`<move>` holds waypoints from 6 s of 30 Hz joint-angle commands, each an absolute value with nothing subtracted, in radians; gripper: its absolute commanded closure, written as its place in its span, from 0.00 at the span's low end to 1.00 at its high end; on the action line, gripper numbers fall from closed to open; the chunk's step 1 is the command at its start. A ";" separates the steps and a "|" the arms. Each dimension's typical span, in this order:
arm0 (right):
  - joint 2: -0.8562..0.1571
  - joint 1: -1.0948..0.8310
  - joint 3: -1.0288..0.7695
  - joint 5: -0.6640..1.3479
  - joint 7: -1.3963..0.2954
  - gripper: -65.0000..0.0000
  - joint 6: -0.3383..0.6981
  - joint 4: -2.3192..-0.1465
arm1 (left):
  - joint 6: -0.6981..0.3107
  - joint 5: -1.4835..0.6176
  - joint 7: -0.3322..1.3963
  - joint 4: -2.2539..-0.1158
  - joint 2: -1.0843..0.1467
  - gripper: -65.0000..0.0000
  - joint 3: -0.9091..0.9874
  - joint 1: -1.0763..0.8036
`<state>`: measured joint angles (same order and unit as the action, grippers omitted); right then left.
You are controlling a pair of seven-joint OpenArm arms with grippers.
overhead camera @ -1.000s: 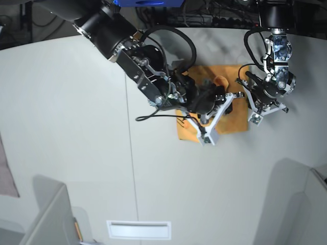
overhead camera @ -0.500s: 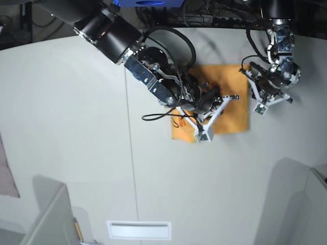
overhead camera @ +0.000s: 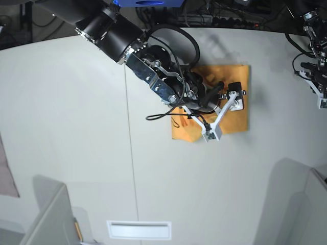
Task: Fold the T-shirt properly
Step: 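Grasp the shirt end with the right gripper and fold it over the left gripper, then press and smooth the folded bundle with the right gripper, then withdraw, then grasp the collar edge of the folded shirt with the left gripper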
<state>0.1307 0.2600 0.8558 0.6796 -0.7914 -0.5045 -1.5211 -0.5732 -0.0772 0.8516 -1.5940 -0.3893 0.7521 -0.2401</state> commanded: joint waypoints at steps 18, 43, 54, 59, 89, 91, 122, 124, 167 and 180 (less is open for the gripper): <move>0.137 0.598 1.234 1.007 -0.547 0.23 -0.484 -1.604 | -0.567 -0.077 0.837 -1.610 -0.421 1.00 0.934 -0.229; -0.128 0.340 0.800 0.828 -0.837 1.00 -0.556 -1.633 | -0.568 -0.079 0.837 -1.612 -0.423 1.00 1.018 -0.234; 0.036 0.360 0.825 0.644 -0.822 1.00 -0.437 -1.442 | -0.568 -0.079 0.837 -1.612 -0.423 1.00 1.020 -0.236; 0.134 0.361 0.828 0.544 -0.783 1.00 -0.329 -1.377 | -0.568 -0.079 0.837 -1.612 -0.423 1.00 1.020 -0.236; 0.042 0.472 0.954 0.886 -0.878 1.00 -0.591 -1.497 | -0.568 -0.079 0.837 -1.620 -0.426 1.00 1.017 -0.234; 0.045 0.472 0.954 0.886 -0.826 1.00 -0.522 -1.428 | -0.568 -0.079 0.837 -1.620 -0.426 1.00 1.017 -0.234; 0.150 0.559 1.069 1.175 -0.096 1.00 -0.321 -1.219 | -0.568 -0.079 0.837 -1.655 -0.366 1.00 0.886 -0.245; 0.130 0.572 1.064 1.135 -0.170 1.00 -0.326 -1.248 | -0.568 -0.079 0.837 -1.689 -0.346 1.00 0.874 -0.246; -0.483 -0.174 0.532 0.977 -0.397 1.00 -0.470 -1.890 | -0.698 -0.616 1.218 -1.672 -0.039 0.00 0.757 -0.097; -0.484 -0.177 0.532 0.977 -0.397 1.00 -0.470 -1.890 | -0.611 -0.618 1.145 -1.434 -0.036 0.00 0.665 -0.035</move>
